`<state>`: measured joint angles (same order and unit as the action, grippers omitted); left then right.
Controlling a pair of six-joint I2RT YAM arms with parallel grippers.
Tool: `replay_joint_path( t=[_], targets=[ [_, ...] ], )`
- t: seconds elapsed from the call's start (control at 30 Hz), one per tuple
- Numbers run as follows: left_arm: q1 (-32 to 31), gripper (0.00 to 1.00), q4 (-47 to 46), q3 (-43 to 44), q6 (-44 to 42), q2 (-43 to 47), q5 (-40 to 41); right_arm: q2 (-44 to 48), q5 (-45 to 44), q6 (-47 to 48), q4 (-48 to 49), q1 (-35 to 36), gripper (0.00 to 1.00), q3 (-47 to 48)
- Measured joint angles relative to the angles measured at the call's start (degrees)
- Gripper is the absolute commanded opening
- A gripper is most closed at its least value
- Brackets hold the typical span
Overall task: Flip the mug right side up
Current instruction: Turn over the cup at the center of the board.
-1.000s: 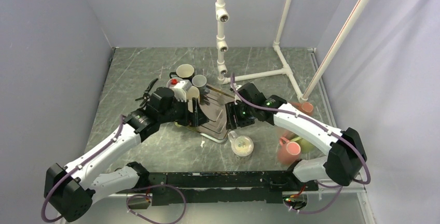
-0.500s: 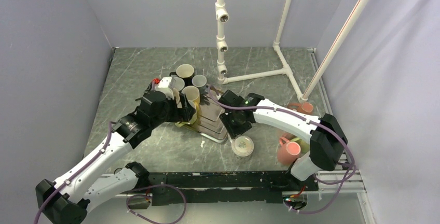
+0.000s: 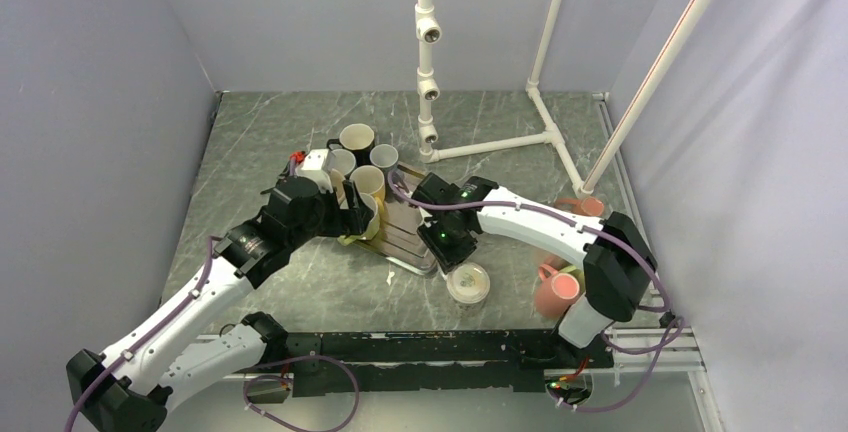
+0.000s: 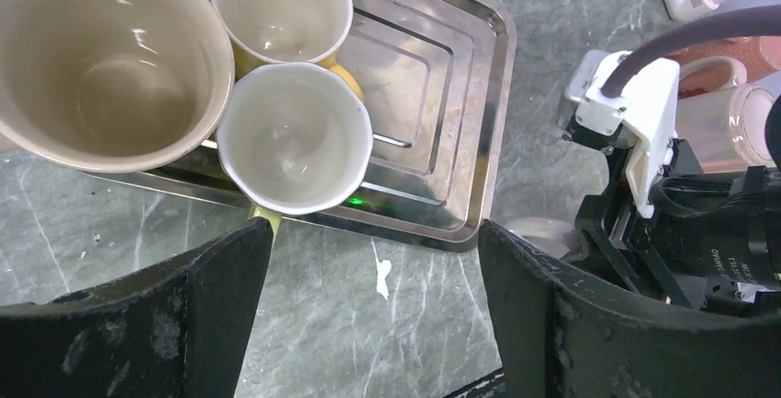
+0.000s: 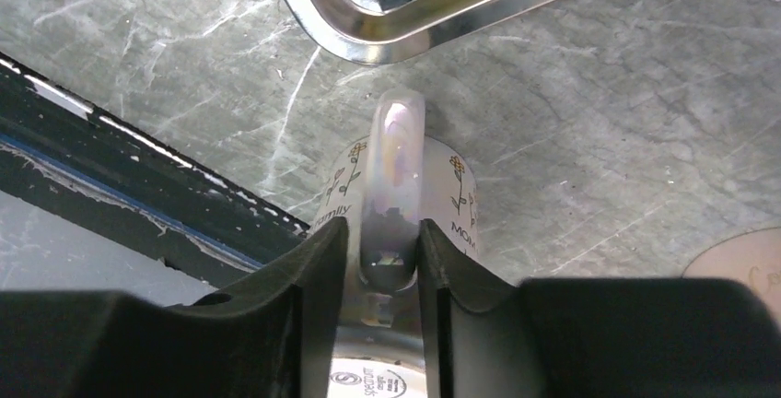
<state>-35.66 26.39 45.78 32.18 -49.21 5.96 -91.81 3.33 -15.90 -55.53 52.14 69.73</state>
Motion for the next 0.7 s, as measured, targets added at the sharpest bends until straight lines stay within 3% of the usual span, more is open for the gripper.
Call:
replay_joint_path(
  t=[0.13,0.17,0.5,0.7],
  targets=[
    [0.0,0.88,0.26,0.0,0.04,0.09,0.0,-0.59,0.22,0.39,0.04,0.13,0.02,0.0],
    [0.0,0.88,0.48,0.0,0.09,0.17,-0.02,-0.59,0.17,0.44,0.04,0.13,0.0,0.0],
    [0.0,0.89,1.01,0.0,1.84,0.24,-1.27,0.85,-0.92,0.72,1.11,0.33,0.0,0.02],
    [0.0,0.9,0.87,-0.26,5.33,1.62,-1.01,10.88,-2.29,1.57,6.67,0.28,0.0,-3.91]
  ],
)
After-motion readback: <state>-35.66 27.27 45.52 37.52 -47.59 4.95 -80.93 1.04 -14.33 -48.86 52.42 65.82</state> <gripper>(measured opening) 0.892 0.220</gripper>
